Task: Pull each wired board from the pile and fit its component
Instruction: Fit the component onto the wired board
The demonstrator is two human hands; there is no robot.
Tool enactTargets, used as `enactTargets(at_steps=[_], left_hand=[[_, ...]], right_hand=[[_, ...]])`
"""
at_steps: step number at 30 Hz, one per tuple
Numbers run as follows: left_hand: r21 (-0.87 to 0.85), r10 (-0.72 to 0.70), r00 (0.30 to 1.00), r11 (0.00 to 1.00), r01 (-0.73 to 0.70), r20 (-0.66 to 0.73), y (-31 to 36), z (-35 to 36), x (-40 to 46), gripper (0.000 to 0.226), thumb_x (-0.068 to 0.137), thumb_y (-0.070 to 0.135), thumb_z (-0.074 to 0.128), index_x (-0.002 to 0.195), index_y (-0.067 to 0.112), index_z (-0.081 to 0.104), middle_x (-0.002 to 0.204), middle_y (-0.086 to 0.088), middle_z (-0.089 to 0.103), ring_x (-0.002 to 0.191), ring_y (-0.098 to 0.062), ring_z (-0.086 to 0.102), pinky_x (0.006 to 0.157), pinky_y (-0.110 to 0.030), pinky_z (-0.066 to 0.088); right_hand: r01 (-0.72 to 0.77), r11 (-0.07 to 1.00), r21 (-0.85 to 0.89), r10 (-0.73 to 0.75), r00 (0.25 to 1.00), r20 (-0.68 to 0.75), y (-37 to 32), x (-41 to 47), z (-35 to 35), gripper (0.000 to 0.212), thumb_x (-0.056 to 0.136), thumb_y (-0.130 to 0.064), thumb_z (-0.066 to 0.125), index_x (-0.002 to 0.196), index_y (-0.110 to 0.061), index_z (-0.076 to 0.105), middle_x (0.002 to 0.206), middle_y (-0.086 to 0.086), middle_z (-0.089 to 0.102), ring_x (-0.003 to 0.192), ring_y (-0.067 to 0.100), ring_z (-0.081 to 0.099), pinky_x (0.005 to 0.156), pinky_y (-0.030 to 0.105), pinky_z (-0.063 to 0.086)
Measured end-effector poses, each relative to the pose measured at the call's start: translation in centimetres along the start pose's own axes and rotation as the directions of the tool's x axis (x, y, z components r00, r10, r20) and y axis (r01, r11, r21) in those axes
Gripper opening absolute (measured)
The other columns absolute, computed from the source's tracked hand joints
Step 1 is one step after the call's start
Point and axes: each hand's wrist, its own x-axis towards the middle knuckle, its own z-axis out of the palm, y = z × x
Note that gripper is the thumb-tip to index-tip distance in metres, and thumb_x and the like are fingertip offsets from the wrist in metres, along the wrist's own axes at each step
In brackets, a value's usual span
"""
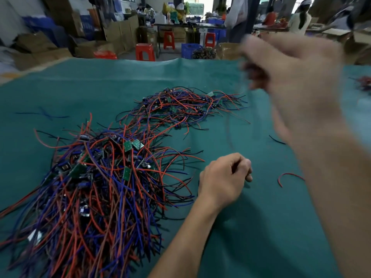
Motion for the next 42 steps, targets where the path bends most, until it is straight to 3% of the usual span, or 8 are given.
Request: enactTargets(at_steps=[5,12,15,19,23,29,36,42], left_hand=[[-0.026,-0.029,0.996,0.999,0.027,-0.083,0.2,-0.4,-0.2,0.035,0.095,0.032,0.056,0.064,0.048,0.055,0.061,0.04,0.057,0.063,0.023,0.052,0.06,-0.006,0.035],[0.158,-0.105,0.994,0.982,0.105,-0.012,-0.1,-0.7,0.4,0.018,0.091,0.019,0.053,0.073,0.022,0.051,0.067,0.006,0.052,0.083,-0.033,0.056,0.067,-0.031,0.037],[0.022,-0.145,0.989,0.989,0.146,-0.039,-0.3,-0.6,0.1,0.02,0.092,0.011,0.059,0.11,0.009,0.066,0.109,-0.012,0.069,0.108,-0.036,0.062,0.09,-0.041,0.049],[-0.007,-0.144,0.989,0.99,0.144,-0.042,-0.1,-0.5,-0.1,0.015,0.073,0.034,0.045,0.075,0.02,0.048,0.101,-0.021,0.069,0.1,-0.046,0.061,0.078,-0.046,0.051],[0.045,-0.086,0.994,0.995,0.089,-0.068,-0.4,-0.3,0.2,0.017,0.07,0.036,0.044,0.066,0.019,0.043,0.074,-0.011,0.065,0.082,-0.046,0.057,0.063,-0.041,0.048],[-0.237,-0.122,0.962,0.969,0.064,-0.243,-0.7,-0.3,0.5,0.014,0.086,0.019,0.054,0.09,0.022,0.068,0.079,0.005,0.075,0.086,-0.019,0.071,0.083,-0.04,0.055],[-0.377,-0.22,0.931,0.921,0.1,-0.291,-0.6,-0.3,0.7,0.019,0.094,0.033,0.047,0.091,0.021,0.062,0.085,0.002,0.074,0.085,-0.022,0.072,0.077,-0.051,0.059],[-0.357,-0.21,0.97,0.921,0.154,-0.124,-0.1,-0.4,0.6,0.055,0.084,0.065,0.041,0.106,0.019,0.063,0.083,-0.003,0.077,0.088,-0.029,0.073,0.082,-0.059,0.056]], right_hand=[[-0.052,0.929,-0.367,0.297,0.697,0.653,-1.0,3.4,10.0,0.043,0.103,-0.041,0.055,0.094,-0.005,0.077,0.069,-0.005,0.073,0.059,0.008,0.069,0.053,0.021,0.052],[0.188,0.526,-0.829,0.539,0.681,0.496,11.6,4.8,12.5,0.028,0.089,-0.014,0.061,0.116,-0.012,0.069,0.126,0.019,0.065,0.112,0.036,0.064,0.098,0.042,0.054],[0.183,0.494,-0.85,0.583,0.656,0.479,14.9,3.5,11.9,0.037,0.093,-0.025,0.068,0.128,-0.019,0.059,0.133,0.013,0.058,0.117,0.037,0.058,0.098,0.047,0.052],[0.194,0.478,-0.857,0.489,0.752,0.443,16.0,3.0,11.3,0.02,0.092,-0.029,0.071,0.106,-0.021,0.06,0.119,0.01,0.062,0.101,0.035,0.06,0.084,0.042,0.052],[0.173,0.488,-0.856,0.485,0.762,0.43,16.7,2.8,9.7,0.022,0.091,-0.016,0.063,0.113,-0.016,0.065,0.123,0.016,0.062,0.11,0.039,0.061,0.094,0.047,0.054],[0.091,0.506,-0.858,0.477,0.799,0.366,16.4,1.9,3.9,0.016,0.087,-0.016,0.064,0.099,-0.022,0.074,0.114,0.015,0.071,0.108,0.034,0.065,0.094,0.035,0.053],[-0.385,0.9,-0.203,0.421,0.89,0.177,11.4,-4.6,-4.3,0.021,0.094,0.003,0.061,0.084,-0.013,0.069,0.084,0.006,0.071,0.072,0.017,0.064,0.072,0.028,0.057],[-0.575,0.771,0.276,0.38,0.762,0.525,9.2,-8.5,-6.3,0.008,0.077,0.002,0.06,0.081,0.004,0.068,0.086,0.022,0.064,0.082,0.026,0.061,0.076,0.03,0.054]])
